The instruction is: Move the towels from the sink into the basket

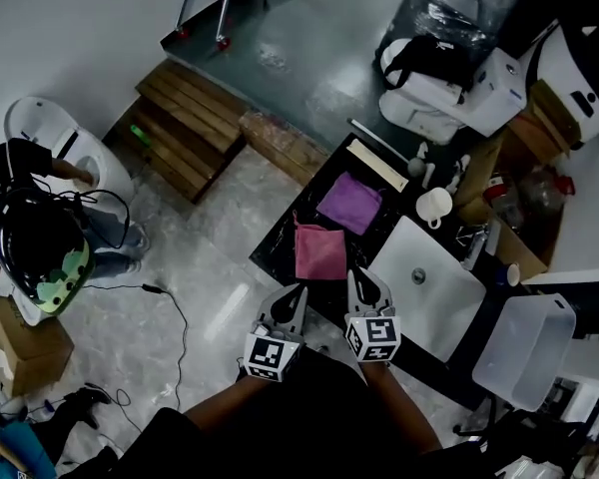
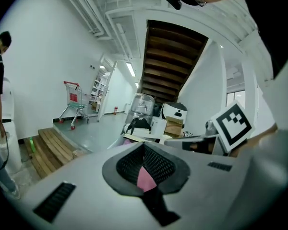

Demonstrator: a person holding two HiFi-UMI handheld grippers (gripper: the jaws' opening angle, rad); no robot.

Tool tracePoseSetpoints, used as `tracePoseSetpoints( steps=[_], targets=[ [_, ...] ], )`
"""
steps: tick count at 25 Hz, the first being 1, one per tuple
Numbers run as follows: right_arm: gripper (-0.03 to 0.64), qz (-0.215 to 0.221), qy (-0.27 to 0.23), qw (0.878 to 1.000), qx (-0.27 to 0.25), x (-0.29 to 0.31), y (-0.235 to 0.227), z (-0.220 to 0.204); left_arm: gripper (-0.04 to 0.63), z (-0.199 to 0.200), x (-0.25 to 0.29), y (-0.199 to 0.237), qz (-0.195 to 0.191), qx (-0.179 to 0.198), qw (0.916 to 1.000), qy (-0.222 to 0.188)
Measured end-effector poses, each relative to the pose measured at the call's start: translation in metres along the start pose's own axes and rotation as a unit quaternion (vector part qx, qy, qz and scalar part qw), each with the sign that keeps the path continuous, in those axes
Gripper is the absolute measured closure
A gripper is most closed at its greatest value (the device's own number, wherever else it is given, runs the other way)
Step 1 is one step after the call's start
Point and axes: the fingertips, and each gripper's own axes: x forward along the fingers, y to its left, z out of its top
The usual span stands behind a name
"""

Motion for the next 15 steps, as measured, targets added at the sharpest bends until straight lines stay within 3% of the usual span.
tracePoseSetpoints(
  steps=[5, 8, 15],
  targets=[
    [0.587, -0.001, 0.055, 0.999, 0.004, 0.045, -0.008, -0.028, 0.582, 0.003, 0.022, 0.022, -0.012, -0.006, 0.9999, 0.01],
    [0.481, -0.001, 0.089, 0.996, 0.013, 0.066, -0.011, -0.046, 0.582, 0.005, 0.032, 0.031, -0.021, -0.011, 0.9996, 0.013],
    [0.383, 0.004, 0.174, 0.985, 0.007, 0.107, -0.014, -0.089, 0.582, 0.006, 0.042, 0.053, -0.035, -0.016, 0.999, 0.023]
  ],
)
